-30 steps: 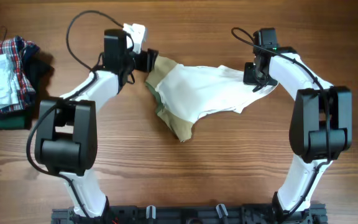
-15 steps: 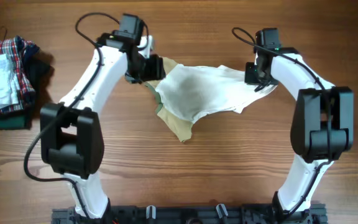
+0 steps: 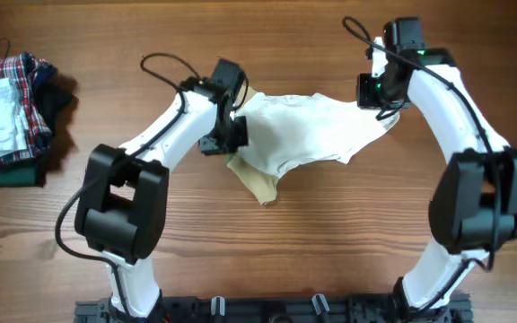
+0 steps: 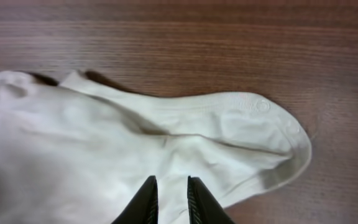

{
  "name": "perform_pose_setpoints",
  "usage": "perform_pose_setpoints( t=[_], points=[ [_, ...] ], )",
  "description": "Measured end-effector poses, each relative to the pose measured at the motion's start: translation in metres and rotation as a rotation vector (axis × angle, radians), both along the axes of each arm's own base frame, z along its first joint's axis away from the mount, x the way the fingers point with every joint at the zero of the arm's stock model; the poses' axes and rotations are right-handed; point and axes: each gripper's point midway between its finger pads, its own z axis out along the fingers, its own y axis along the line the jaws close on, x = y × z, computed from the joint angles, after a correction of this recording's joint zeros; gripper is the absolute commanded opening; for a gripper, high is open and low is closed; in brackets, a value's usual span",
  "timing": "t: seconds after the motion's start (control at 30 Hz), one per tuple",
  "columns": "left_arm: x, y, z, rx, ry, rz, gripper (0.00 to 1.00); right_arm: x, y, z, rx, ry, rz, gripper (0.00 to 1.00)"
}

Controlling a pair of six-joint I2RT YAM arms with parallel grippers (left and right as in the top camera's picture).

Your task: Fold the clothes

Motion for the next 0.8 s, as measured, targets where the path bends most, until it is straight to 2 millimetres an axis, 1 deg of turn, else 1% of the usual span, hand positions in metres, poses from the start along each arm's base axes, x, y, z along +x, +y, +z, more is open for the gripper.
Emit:
perform_pose_setpoints(
  t=[0.07,0.13,0.2,0.27,0.37,0.47,0.57,0.6,0.7,0.8],
  points=[
    [0.000,0.000,-0.011,-0.006,-0.017,0.004,0.04,-0.001,0.001,0.006,0.008,-0.006,0.003,0.17],
    [0.004,-0.001,-0.017,-0.017,-0.043,0.007,0.04,-0.006,0.002,0.005,0.013,0.014,0.004,0.17],
    [0.001,0.000,-0.022,-0.016,-0.041,0.007,0.07,-0.008,0.002,0.004,0.013,0.026,0.005,0.17],
    [-0.002,0.002,-0.024,-0.009,-0.030,0.008,0.11,-0.011,0.002,0.003,0.012,0.035,0.005,0.17],
    [-0.017,0.008,-0.025,0.018,0.032,0.010,0.18,-0.011,0.002,0.003,0.012,0.036,0.004,0.17],
    [-0.042,0.020,-0.025,0.071,0.134,0.011,0.22,-0.013,0.002,0.003,0.010,0.043,0.010,0.17],
    [-0.055,0.037,-0.026,0.152,0.176,0.010,0.24,-0.015,0.002,0.002,0.007,0.052,0.018,0.17],
    [-0.059,0.048,-0.025,0.212,0.186,0.015,0.25,-0.016,0.002,0.002,0.006,0.054,0.021,0.17],
    [-0.059,0.066,-0.024,0.312,0.173,0.018,0.26,-0.017,0.001,0.002,0.006,0.060,0.022,0.17],
    [-0.058,0.079,-0.022,0.370,0.167,0.023,0.25,-0.023,0.001,0.000,0.004,0.087,0.022,0.17]
  ],
)
